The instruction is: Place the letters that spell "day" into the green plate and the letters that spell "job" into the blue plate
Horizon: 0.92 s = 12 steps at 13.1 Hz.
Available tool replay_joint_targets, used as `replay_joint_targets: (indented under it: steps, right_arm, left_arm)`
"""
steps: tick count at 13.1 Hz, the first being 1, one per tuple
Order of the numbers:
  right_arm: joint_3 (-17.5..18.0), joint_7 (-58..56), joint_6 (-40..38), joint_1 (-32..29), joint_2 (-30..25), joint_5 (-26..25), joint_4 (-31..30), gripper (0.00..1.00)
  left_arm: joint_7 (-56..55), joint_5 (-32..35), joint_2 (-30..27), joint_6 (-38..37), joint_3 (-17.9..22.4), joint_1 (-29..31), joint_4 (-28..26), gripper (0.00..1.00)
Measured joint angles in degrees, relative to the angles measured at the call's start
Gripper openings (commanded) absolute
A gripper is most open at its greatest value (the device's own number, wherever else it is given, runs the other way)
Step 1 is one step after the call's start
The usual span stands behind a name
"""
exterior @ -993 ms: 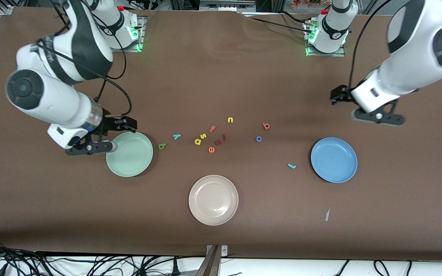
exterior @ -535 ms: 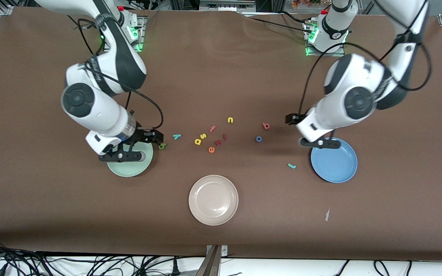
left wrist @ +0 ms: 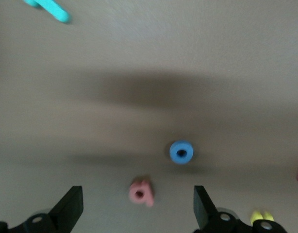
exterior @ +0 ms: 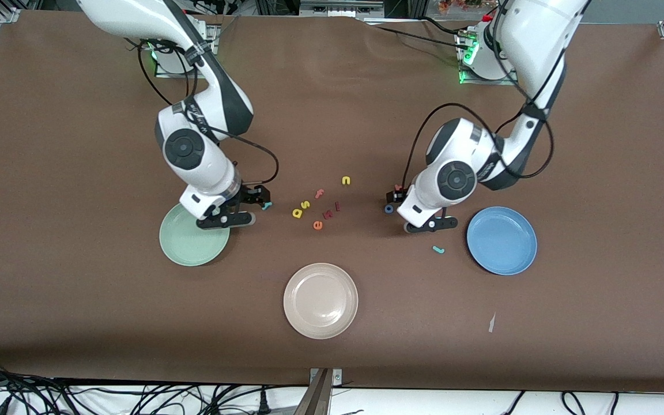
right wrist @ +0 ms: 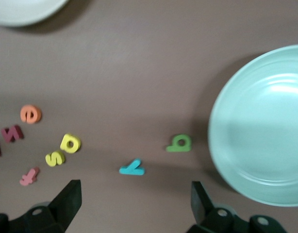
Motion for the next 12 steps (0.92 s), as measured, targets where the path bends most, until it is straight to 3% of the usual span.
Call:
replay_joint_targets:
  steps: [3, 5, 6, 9, 12]
  right_arm:
    - [0.52, 0.18, 5.47, 2.20, 1.89, -0.83, -3.30, 1.00]
    - [0.71, 0.27, 7.18, 2.76, 2.84, -2.01, -3.91, 1.00]
    - [0.73, 0.27, 9.27, 2.94, 3.24, -2.29, -4.88, 1.00]
    - [0.77, 0.27, 14.62, 3.37, 4.53, -4.00, -7.95, 1.00]
    - [0.77, 0.31, 15.78, 3.50, 5.32, -5.53, -8.48, 1.00]
  left_arm:
    - [-1.34, 0.00, 1.04, 4.46, -0.02, -0.97, -4.22, 0.99]
    - [-1.37, 0.00, 0.14, 4.46, -0.05, -1.03, -5.46, 0.85]
    - [-1.40, 0.00, -0.23, 4.47, -0.06, -1.21, -6.04, 0.73]
    - [-1.56, 0.00, -0.40, 5.68, -0.06, -1.88, -7.16, 0.64]
    - [-1.58, 0.00, -0.39, 6.76, -0.06, -1.96, -7.98, 0.26]
